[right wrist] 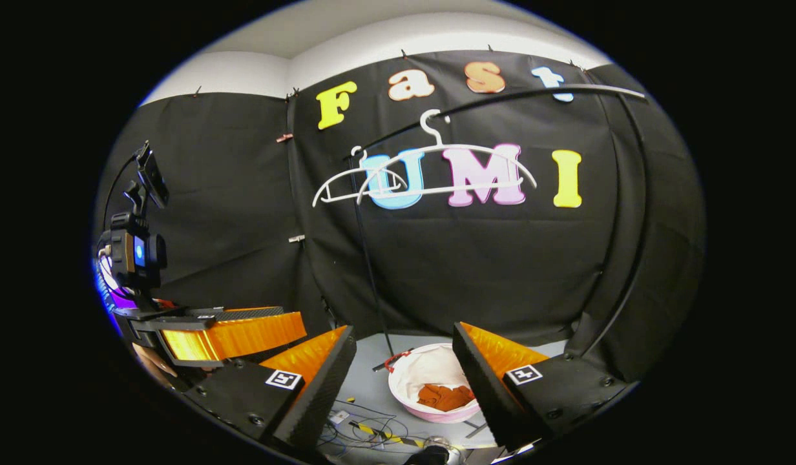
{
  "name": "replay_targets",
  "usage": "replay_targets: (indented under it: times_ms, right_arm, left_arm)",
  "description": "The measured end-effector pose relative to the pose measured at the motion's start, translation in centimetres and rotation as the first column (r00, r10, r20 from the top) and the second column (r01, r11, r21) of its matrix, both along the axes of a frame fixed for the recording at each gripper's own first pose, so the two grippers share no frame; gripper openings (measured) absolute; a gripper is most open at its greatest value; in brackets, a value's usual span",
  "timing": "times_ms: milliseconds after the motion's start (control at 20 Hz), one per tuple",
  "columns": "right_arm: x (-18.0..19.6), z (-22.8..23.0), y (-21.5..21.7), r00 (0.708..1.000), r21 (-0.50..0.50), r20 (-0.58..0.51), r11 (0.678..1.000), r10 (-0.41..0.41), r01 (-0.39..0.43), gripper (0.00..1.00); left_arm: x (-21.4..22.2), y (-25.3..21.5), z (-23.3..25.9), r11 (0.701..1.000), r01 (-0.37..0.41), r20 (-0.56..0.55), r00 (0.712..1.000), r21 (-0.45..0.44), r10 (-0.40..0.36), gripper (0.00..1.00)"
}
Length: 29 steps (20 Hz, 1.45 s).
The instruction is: Grasp the clothes on the hanger with both hands and then place them into the laundry hamper below.
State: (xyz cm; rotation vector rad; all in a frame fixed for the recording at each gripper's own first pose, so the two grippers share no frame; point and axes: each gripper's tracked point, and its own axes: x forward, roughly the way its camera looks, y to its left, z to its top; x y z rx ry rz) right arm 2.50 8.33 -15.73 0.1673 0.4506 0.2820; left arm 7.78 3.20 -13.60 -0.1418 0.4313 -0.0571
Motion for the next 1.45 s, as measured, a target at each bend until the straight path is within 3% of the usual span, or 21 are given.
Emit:
replay_targets:
  times_ms: [150,300,400,550,600,650,750,900,1150,1200,1300,1450]
  right_arm:
    - [-1.3,4.4,-0.2,0.995,-0.006,0.102,1.000,-0.012,0.013,0.99]
    - [-2.0,8.6,-1.6,0.974,-0.077,0.224,0.996,-0.019,0.037,0.98]
    - [-2.0,10.8,-2.2,0.958,-0.114,0.285,0.993,-0.004,0.038,1.00]
    - [-1.9,13.4,-2.6,0.945,-0.087,0.327,0.996,0.003,0.027,0.97]
    - [-2.1,14.9,-3.2,0.935,-0.067,0.355,0.997,-0.015,0.041,0.98]
    - [-1.9,16.4,-4.3,0.921,-0.050,0.387,0.996,-0.045,0.069,1.00]
    - [-1.1,17.2,-6.8,0.904,-0.045,0.411,0.988,-0.115,0.146,1.00]
    - [-1.2,18.5,-8.2,0.875,-0.036,0.457,0.979,-0.162,0.200,0.97]
    - [-1.2,16.8,-10.4,0.898,-0.031,0.406,0.980,-0.169,0.198,0.99]
    - [-1.3,16.7,-10.5,0.899,-0.021,0.403,0.981,-0.170,0.195,0.99]
    - [-1.2,16.9,-10.4,0.901,0.003,0.399,0.983,-0.171,0.186,1.00]
    - [-1.2,17.0,-10.6,0.899,-0.001,0.405,0.984,-0.163,0.179,1.00]
  left_arm:
    - [-1.6,-1.7,3.1,0.999,0.046,0.036,0.998,0.019,-0.047,0.95]
    - [-2.1,-4.0,7.7,0.996,0.072,0.125,0.989,0.044,-0.077,0.92]
    - [-2.2,-5.1,10.7,0.995,0.074,0.186,0.979,0.065,-0.085,0.92]
    - [-1.3,-6.1,13.2,0.993,0.050,0.240,0.968,0.108,-0.074,0.95]
    - [-1.2,-6.6,13.8,0.992,0.047,0.258,0.963,0.118,-0.076,0.92]
    - [-1.1,-7.2,14.6,0.991,0.052,0.283,0.955,0.125,-0.086,0.95]
    - [-0.6,-8.3,15.5,0.989,0.069,0.318,0.942,0.132,-0.108,0.92]
    - [-0.2,-8.0,15.1,0.991,0.052,0.297,0.951,0.122,-0.087,0.92]
    - [-0.2,-8.5,15.6,0.992,0.001,0.327,0.944,0.128,-0.043,0.99]
    - [-0.2,-8.6,15.6,0.991,-0.002,0.328,0.944,0.131,-0.042,0.95]
    - [-0.2,-8.8,15.8,0.992,-0.006,0.335,0.942,0.127,-0.037,0.99]
    - [-0.3,-9.2,16.6,0.993,-0.003,0.354,0.934,0.121,-0.040,0.95]
